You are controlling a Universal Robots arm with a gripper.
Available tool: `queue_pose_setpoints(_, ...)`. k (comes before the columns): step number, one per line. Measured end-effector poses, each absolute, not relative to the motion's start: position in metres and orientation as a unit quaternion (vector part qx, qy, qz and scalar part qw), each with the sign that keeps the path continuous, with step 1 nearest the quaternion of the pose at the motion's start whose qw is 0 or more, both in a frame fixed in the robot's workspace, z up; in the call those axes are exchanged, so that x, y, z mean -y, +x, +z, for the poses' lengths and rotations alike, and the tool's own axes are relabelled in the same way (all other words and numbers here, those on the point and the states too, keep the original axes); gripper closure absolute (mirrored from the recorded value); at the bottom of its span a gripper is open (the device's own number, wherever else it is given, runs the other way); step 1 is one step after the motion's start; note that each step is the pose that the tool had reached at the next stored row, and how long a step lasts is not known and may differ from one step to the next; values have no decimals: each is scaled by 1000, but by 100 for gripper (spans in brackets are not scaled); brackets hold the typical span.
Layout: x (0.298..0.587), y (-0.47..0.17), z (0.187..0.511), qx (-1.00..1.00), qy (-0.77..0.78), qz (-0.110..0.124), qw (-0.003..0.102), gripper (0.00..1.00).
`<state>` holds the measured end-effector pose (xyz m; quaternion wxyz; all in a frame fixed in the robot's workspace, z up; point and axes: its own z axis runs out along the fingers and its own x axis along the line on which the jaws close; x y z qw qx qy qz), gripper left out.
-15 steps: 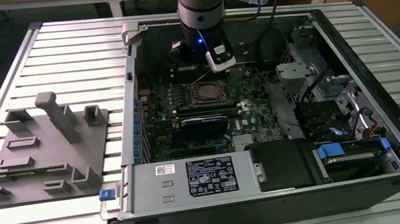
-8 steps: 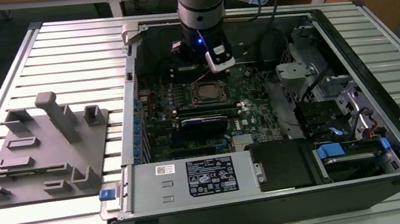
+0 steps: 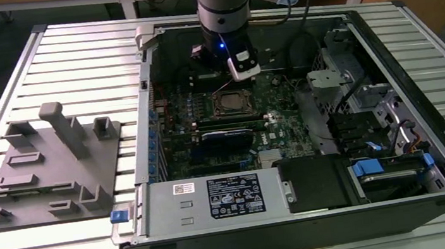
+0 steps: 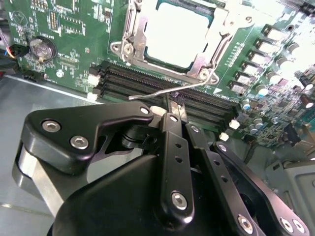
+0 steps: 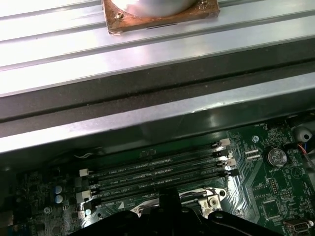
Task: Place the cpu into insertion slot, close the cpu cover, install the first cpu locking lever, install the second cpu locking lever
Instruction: 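Install the first cpu locking lever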
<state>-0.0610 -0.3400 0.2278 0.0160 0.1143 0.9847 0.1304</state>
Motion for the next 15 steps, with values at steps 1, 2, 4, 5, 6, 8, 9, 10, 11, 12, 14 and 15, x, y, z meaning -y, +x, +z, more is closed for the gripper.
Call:
queue_pose_setpoints(1, 340, -61, 228, -984, 115, 134, 16, 89)
queue_pose_setpoints(2, 340, -61, 228, -984, 117, 135, 16, 89)
queue_pose_setpoints(4, 340, -61, 227, -983, 120, 135, 16, 89)
queue_pose_setpoints(5, 340, -61, 227, -983, 122, 135, 16, 89)
queue_pose_setpoints(6, 340, -61, 227, -983, 125, 135, 17, 89)
queue_pose_setpoints(8, 340, -61, 227, -981, 137, 134, 19, 89)
queue_pose_setpoints(9, 340, -61, 227, -980, 144, 134, 19, 89)
queue_pose_setpoints(10, 340, -61, 227, -980, 147, 134, 20, 89)
queue_pose_setpoints(11, 340, -61, 227, -980, 148, 134, 20, 89)
queue_pose_setpoints(12, 340, -61, 227, -980, 148, 134, 20, 89)
queue_pose_setpoints(14, 340, -61, 226, -979, 148, 137, 20, 89)
queue_pose_setpoints(15, 341, -61, 226, -979, 148, 138, 19, 89)
